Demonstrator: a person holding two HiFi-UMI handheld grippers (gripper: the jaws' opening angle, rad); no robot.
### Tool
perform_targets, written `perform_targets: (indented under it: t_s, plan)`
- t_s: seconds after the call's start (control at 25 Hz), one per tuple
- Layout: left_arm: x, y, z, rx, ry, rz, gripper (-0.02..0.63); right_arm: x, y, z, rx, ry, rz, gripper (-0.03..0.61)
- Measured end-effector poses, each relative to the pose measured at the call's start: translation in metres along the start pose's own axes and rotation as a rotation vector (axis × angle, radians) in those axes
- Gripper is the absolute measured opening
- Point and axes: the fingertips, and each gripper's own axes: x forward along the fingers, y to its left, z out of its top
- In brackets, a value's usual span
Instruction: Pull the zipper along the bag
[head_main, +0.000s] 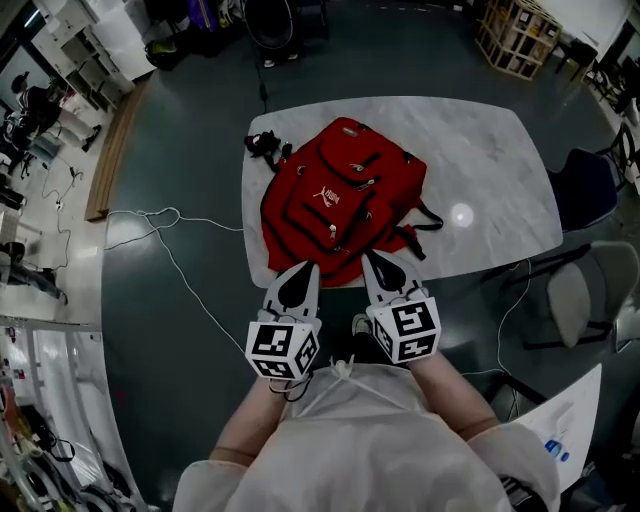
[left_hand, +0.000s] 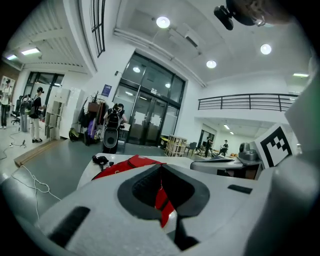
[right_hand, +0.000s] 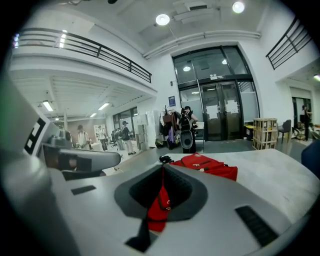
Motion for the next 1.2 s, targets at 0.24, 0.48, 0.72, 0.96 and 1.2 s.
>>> perform_targets:
  t_s: [0.24,0.48,0.72,0.96,1.2]
  plan:
    - [0.05,0.004,-0.006,-0.036,0.03,0.07,0.02,0.036,-0.047,0.005,-0.003,0.032,0.073,0.028]
    - [0.076,0.01,-0.018,-0.063,0.04,0.066,0.02,0.063,-0.062,-0.01,0.008,0.095,0.104,0.028]
    - [0.097,0.036,-0.037,-0.076,0.088,0.044,0.02,0.09,-0.059,-0.037,0.012,0.186,0.095,0.028]
    - [0.119,0.064,-0.088,-0.085,0.225,0.011,0.02,0.112,-0.05,-0.088,0.034,0.309,0.097,0.028]
    - [0.143,0.082,-0.139,-0.108,0.323,-0.026,0.02,0.131,-0.036,-0.148,0.06,0.455,0.156,0.029]
